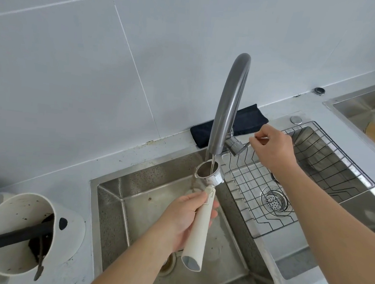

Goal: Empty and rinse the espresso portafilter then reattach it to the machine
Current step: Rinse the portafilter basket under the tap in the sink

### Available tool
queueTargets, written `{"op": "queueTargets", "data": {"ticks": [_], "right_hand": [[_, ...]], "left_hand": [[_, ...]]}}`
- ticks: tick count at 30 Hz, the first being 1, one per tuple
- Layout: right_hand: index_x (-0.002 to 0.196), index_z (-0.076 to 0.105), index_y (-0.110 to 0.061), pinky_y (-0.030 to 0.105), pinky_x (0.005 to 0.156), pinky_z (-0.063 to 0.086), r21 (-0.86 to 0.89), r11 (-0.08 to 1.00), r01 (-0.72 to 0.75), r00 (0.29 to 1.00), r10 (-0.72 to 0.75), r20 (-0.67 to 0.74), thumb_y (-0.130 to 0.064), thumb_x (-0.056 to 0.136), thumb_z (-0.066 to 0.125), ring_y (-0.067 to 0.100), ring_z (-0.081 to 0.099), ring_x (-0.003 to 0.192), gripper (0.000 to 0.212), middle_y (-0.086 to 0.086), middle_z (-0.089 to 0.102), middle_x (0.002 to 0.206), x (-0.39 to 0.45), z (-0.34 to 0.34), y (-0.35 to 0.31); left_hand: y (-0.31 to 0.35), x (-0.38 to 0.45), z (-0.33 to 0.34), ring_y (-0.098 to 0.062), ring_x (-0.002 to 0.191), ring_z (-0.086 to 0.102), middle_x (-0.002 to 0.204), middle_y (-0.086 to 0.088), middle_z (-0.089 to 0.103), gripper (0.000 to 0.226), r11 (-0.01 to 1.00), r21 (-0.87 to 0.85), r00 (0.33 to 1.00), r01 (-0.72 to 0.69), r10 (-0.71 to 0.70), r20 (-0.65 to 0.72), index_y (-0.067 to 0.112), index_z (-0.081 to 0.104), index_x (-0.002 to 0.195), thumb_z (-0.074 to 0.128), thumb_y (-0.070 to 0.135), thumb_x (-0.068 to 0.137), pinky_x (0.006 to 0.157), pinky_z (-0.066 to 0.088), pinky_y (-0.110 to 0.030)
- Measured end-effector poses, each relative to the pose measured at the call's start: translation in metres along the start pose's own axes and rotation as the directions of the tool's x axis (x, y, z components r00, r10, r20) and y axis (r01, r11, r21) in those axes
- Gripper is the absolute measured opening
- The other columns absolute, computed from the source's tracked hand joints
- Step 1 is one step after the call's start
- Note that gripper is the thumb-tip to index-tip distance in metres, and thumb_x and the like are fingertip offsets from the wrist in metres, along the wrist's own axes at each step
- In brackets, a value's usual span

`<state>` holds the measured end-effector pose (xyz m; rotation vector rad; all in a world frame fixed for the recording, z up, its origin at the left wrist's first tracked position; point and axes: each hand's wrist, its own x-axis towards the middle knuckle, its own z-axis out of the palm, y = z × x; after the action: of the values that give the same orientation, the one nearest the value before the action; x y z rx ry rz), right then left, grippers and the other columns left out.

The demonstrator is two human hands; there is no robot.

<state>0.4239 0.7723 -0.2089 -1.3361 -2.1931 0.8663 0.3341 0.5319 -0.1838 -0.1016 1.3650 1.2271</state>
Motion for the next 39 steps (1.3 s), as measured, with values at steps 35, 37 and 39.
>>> {"op": "queueTargets", "data": {"ticks": [35,37,39], "right_hand": [[0.085,0.062,-0.01,0.04,0.064,0.059,0.022,1.0,-0.021,1.0,0.021,0.005,-0.022,0.091,0.063,0.028,0.068,0.074,0.014,0.009,0.072,0.081,-0.004,-0.004,-0.005],[0.085,0.062,-0.01,0.04,0.063,0.059,0.018,0.999,-0.028,1.0,0.028,0.005,-0.022,0.091,0.063,0.028,0.068,0.074,0.014,0.009,0.072,0.081,-0.004,-0.004,-0.005],[0.086,0.063,-0.009,0.039,0.063,0.059,0.025,0.999,-0.035,0.999,0.035,0.004,-0.022,0.091,0.063,0.029,0.068,0.074,0.014,0.009,0.072,0.081,-0.005,-0.003,-0.006]], "left_hand": [[0.012,-0.01,-0.021,-0.026,0.098,0.069,0.1,0.006,0.076,0.037,0.776,0.437,0.869,-0.455,0.495,0.026,0.057,0.068,0.099,0.062,0.021,0.093,0.08,0.054,-0.035],[0.012,-0.008,-0.019,-0.024,0.099,0.069,0.101,0.008,0.076,0.039,0.783,0.407,0.862,-0.47,0.506,0.022,0.058,0.068,0.098,0.061,0.019,0.094,0.084,0.053,-0.036],[0.012,-0.007,-0.017,-0.02,0.098,0.07,0.101,0.012,0.075,0.039,0.791,0.39,0.865,-0.471,0.501,0.028,0.058,0.069,0.097,0.06,0.02,0.094,0.084,0.052,-0.036]]}}
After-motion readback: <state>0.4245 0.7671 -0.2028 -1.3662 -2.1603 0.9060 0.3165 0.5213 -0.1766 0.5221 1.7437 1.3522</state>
